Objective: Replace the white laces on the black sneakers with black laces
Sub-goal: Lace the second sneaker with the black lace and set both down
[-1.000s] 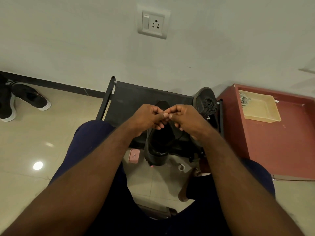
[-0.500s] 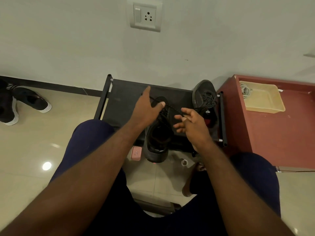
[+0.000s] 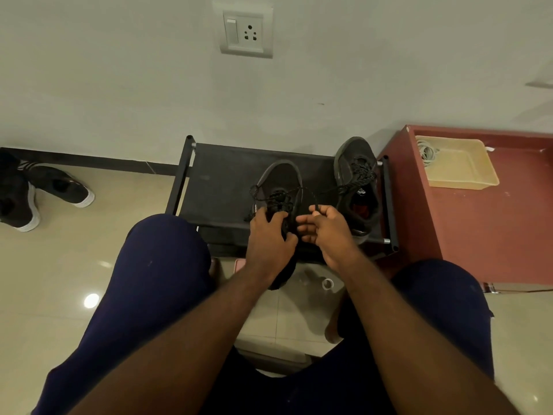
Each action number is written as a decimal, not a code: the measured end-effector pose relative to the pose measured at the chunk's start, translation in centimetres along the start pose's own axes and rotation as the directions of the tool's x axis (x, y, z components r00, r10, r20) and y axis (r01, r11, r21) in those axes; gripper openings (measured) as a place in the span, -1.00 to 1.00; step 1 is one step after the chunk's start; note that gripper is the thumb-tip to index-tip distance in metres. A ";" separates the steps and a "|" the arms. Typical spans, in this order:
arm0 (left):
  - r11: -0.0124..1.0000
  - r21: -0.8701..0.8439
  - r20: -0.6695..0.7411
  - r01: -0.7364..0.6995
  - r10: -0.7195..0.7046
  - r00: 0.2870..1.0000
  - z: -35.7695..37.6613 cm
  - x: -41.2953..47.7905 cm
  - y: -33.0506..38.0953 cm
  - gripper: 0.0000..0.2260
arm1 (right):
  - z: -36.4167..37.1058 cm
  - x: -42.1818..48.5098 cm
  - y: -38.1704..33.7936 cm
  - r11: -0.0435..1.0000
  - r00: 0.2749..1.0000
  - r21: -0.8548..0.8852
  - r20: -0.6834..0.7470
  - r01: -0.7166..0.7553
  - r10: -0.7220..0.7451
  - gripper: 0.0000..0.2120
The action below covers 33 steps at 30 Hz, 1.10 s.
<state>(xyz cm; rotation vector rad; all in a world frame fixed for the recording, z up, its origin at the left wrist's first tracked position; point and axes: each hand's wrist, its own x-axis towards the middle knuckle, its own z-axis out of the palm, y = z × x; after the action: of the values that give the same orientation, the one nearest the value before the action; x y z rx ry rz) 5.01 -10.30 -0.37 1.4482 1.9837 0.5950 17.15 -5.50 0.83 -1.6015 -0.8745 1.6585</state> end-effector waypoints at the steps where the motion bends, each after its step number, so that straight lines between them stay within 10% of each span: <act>1: 1.000 0.010 0.001 -0.002 0.002 1.000 0.0 -0.2 -0.1 -0.53 | 0.1 0.0 0.1 1.000 1.000 -0.002 0.009 0.004 -0.004 -0.83; 23: 0.990 -0.092 0.136 0.105 -0.091 0.986 -0.5 -0.2 0.1 -0.53 | -0.6 1.3 0.4 0.999 0.997 0.029 -0.076 0.032 -0.030 -0.97; 33: 0.978 -0.168 0.134 0.126 -0.104 0.985 -0.2 -0.1 -0.7 -0.54 | -0.1 1.8 0.4 0.998 0.996 0.030 -0.064 0.063 -0.061 -0.73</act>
<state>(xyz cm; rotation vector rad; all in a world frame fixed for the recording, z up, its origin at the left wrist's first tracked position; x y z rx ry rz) 4.46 -10.57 -0.67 1.2247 1.8536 0.5980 17.18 -4.22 -0.51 -1.5811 -0.8533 1.5628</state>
